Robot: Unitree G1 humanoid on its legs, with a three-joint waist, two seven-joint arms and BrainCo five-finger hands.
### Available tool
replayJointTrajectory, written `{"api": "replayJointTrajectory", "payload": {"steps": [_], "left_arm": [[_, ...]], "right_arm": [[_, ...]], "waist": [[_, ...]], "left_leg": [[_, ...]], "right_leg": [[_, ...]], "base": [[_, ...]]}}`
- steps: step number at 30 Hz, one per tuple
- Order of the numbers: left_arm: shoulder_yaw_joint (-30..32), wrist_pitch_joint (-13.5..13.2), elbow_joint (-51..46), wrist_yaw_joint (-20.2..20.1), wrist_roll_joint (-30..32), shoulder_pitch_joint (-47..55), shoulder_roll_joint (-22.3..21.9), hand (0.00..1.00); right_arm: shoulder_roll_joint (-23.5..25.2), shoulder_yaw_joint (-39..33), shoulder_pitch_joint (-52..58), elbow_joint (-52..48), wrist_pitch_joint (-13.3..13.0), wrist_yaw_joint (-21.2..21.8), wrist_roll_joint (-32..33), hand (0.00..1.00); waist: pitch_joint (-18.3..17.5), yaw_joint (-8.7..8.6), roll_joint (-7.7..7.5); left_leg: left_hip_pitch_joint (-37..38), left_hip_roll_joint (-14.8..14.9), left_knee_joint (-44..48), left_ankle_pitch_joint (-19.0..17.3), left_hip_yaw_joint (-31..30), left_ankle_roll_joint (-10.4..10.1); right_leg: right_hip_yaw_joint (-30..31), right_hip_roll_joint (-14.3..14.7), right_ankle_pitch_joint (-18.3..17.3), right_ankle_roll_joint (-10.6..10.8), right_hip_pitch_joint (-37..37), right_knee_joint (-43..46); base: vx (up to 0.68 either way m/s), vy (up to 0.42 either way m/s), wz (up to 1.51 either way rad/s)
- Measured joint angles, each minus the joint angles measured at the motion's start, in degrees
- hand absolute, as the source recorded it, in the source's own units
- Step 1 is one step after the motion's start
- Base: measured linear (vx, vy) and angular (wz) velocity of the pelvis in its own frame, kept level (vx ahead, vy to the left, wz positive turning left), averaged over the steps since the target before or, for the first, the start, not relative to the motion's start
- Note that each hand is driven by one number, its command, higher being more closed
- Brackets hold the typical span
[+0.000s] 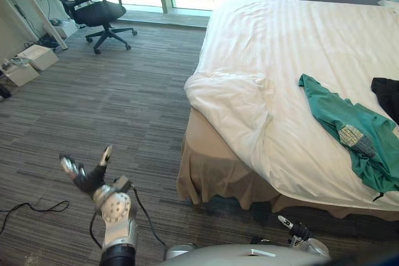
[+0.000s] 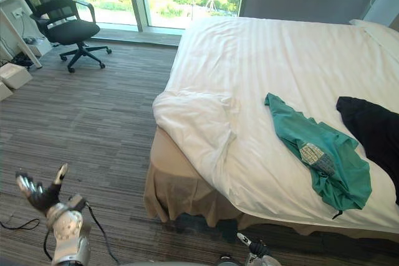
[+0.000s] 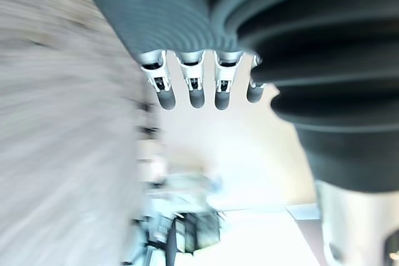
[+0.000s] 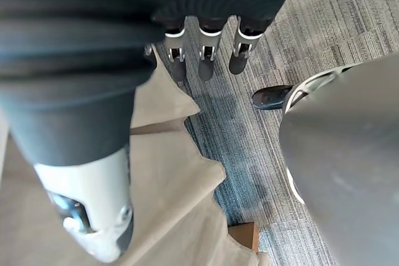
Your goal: Tidy the bed and pick cloth on bed and put in laundry
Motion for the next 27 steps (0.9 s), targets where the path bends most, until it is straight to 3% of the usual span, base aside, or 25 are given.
{"api": "replayJointTrajectory", "payload": {"steps": [2,4,6,7,8,12,19,22,24,27], "left_arm": [[0.8,3.2,0.5,-3.2,2.3,-4.3,7.8,0.0],[2.5,3.1,2.6,-6.6,2.3,-7.7,12.7,0.0],[4.3,1.4,5.2,-13.3,2.0,-12.8,19.3,0.0],[4.2,1.1,5.2,-14.3,2.1,-13.3,20.1,0.0],[3.3,0.6,5.2,-18.0,2.2,-14.7,21.4,0.0],[-2.2,2.0,5.0,-23.4,3.5,-15.6,21.6,0.0],[-15.9,9.1,5.6,-30.3,9.1,-17.2,19.6,0.0],[-20.1,11.3,6.6,-31.6,9.2,-18.9,17.7,0.0],[-21.6,13.0,6.9,-31.6,10.0,-19.8,16.0,0.0],[-23.8,15.8,7.7,-31.6,11.3,-22.0,13.7,0.0]], "right_arm": [[-0.5,-0.1,0.0,-0.8,0.1,0.6,0.0,0.0],[-0.7,-1.1,0.4,-1.2,0.1,0.7,-0.1,0.0],[-1.9,-2.7,1.6,-1.2,-0.1,0.6,-0.1,0.0],[-2.1,-2.8,2.3,-1.2,-0.1,0.6,-0.1,0.0],[-2.2,-3.4,2.8,-1.2,-0.6,0.5,-0.1,0.0],[-1.2,-3.3,3.6,-1.0,-0.8,0.4,-0.1,0.0],[-0.7,-3.2,4.4,-1.1,-0.6,-0.8,-1.1,0.0],[-0.2,-3.1,5.6,-1.7,-0.1,-1.4,-1.6,0.0],[0.0,-2.7,6.3,-2.1,0.2,-1.8,-2.3,0.0],[0.1,-2.1,6.3,-2.8,1.2,-1.9,-2.4,0.0]], "waist": [[-0.2,-0.56,0.61],[-0.2,-1.04,0.63],[-0.3,-1.05,0.81],[-0.3,-1.01,0.89],[-0.7,-0.91,1.3],[-0.9,-1.45,1.8],[-0.8,-2.82,2.19],[-0.7,-4.38,2.25],[-0.6,-4.43,2.59],[-0.2,-5.39,3.07]], "left_leg": [[-0.1,-0.1,-0.3,-0.1,1.5,-0.1],[0.1,-0.1,-0.2,-0.1,1.8,-0.1],[0.6,-0.1,-0.2,-0.1,3.0,-0.2],[0.8,-0.1,-0.2,-0.1,3.4,-0.2],[1.0,-0.1,-0.2,-0.2,3.9,-0.3],[1.5,-0.1,-0.2,-0.3,5.1,-0.4],[1.9,0.1,1.7,-1.6,9.4,-0.2],[1.9,-0.1,2.3,-1.7,9.9,-0.1],[1.6,0.2,3.9,-3.8,11.8,-0.5],[0.5,1.2,7.1,-5.2,17.1,-0.5]], "right_leg": [[1.5,0.5,0.8,-0.3,-0.7,-0.8],[1.6,0.7,0.9,-0.3,-0.7,-0.9],[2.4,0.8,0.9,-0.3,-0.6,-1.0],[2.8,0.8,0.9,-0.3,-0.6,-1.0],[3.2,0.7,0.9,-0.3,-0.6,-1.0],[4.2,0.5,1.0,-0.3,-0.6,-0.8],[7.7,0.4,0.1,-1.1,-3.5,3.8],[8.1,-0.6,-1.8,-0.9,-5.3,8.3],[9.9,-1.0,-3.1,-0.9,-7.0,11.3],[11.1,-2.0,-5.0,-0.5,-9.7,15.4]], "base": [[0.0,0.016,-0.35],[0.01,0.002,-0.16],[0.02,0.002,-0.16],[0.01,0.008,-0.21],[0.0,0.004,-0.13],[-0.03,-0.005,-0.14],[-0.09,-0.005,-0.26],[-0.1,-0.008,-0.08],[-0.09,0.001,-0.3],[-0.04,-0.015,-0.13]]}}
